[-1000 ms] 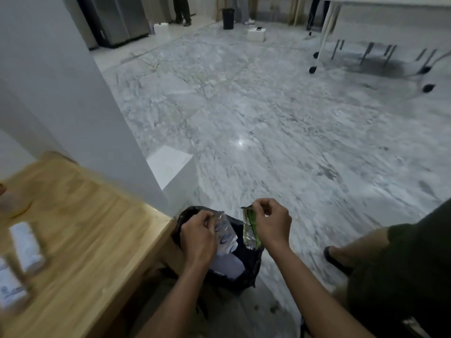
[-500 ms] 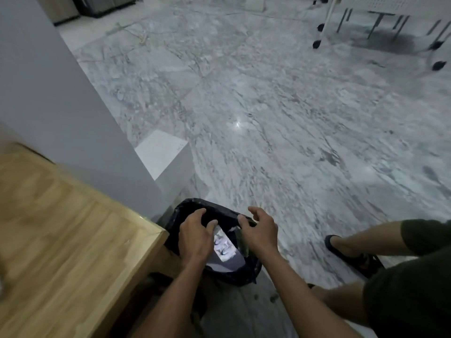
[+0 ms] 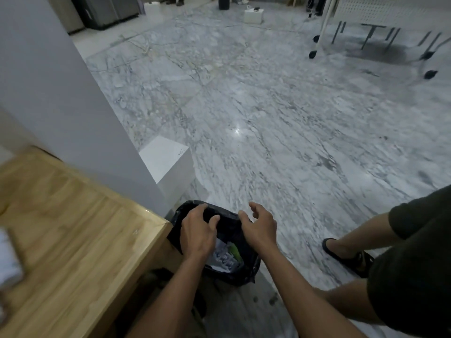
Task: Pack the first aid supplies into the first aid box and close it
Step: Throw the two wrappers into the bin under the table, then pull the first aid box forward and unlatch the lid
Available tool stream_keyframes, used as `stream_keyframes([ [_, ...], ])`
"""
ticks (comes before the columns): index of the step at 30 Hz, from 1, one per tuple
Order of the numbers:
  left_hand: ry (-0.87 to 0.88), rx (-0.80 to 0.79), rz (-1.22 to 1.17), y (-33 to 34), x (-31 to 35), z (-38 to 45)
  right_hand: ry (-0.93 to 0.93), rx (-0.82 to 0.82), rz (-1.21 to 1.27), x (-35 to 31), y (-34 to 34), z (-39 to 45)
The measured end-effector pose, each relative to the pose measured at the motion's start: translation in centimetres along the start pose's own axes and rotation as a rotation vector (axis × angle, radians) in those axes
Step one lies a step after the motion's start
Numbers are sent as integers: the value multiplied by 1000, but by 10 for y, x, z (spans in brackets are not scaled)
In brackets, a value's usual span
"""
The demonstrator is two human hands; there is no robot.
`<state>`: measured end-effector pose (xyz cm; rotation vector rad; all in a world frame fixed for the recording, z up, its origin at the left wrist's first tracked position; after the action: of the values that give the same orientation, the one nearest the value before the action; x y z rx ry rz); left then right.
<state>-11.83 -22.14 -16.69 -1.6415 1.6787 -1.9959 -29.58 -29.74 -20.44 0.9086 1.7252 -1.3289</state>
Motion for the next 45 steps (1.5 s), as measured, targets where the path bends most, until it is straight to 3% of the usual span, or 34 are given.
stream_keyframes([
  [7, 98, -10, -51, -26, 33, -25, -49, 54, 48, -37, -32, -18],
  [13, 242, 79, -165, -95, 73, -57, -159, 97, 183, -106, -60, -40],
  [21, 293, 325, -327, -226, 69, -104, -397, -79, 325, -228, -23, -104],
  [28, 202, 521, -309, -326, 6, -141, -548, -311, 383, -295, 32, -180],
  [37, 11, 786, -282, -412, -106, -210, -712, -629, 297, -323, 117, -272],
  [45, -191, 1013, -264, -466, -200, -260, -745, -873, 238, -337, 213, -330],
])
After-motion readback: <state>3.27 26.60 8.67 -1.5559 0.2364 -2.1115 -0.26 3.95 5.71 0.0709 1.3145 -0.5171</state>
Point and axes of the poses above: each hand's wrist, its own z-axis towards the middle knuckle, its own y-axis out of the palm, x = y × z, the point moved 8 cm from there along z, towards the middle knuckle, and after that the axes turned 7 degrees about -y, right-handed, at the moved point
